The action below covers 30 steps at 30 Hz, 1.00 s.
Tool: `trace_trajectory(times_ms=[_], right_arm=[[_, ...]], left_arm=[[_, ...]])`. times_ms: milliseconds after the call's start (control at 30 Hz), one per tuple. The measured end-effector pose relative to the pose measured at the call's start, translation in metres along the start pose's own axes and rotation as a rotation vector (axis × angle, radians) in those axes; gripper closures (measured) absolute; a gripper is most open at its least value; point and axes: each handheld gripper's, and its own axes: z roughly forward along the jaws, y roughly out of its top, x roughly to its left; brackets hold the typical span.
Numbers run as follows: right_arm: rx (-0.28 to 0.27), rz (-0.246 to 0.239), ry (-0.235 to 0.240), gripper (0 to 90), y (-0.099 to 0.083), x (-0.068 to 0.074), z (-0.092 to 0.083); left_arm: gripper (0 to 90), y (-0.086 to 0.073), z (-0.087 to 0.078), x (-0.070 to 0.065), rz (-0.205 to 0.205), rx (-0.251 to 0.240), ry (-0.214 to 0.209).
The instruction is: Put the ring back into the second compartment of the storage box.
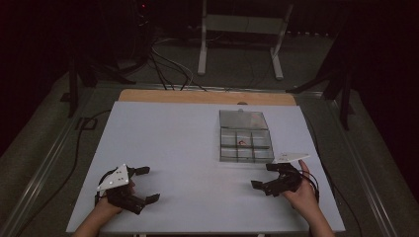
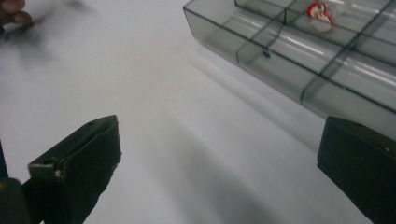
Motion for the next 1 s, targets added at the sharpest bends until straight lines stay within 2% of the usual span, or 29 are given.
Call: trace_trajectory(times_ms=[233, 433, 533, 633, 833, 1000], right_arm=[[-0.002, -0.006, -0.032, 0.0, -0.017, -0.002, -0.007], [0.025, -0.031, -0.035, 0.0, -0.029, -0.003, -0.005], [0.031, -0.065, -0.046, 0.0, -0.03, -0.001, -0.002], [0.032, -0.067, -0.049, 0.0, -0.03, -0.001, -0.001], [-0.003, -0.066, -0.05, 0.0, -0.029, -0.002, -0.004], [0.005, -0.067, -0.058, 0.0, -0.029, -0.002, -0.004]], left_arm=[[0.9, 0.0, 0.0, 0.0, -0.001, -0.002, 0.001], [0.9, 0.0, 0.0, 0.0, 0.001, 0.002, -0.005], [0.9, 0.0, 0.0, -0.001, 0.003, 0.002, -0.006], [0.9, 0.0, 0.0, 0.0, -0.001, -0.002, -0.007], [0.9, 0.0, 0.001, 0.0, -0.003, -0.001, -0.008], [0.9, 0.0, 0.0, 0.0, 0.0, -0.003, -0.009]])
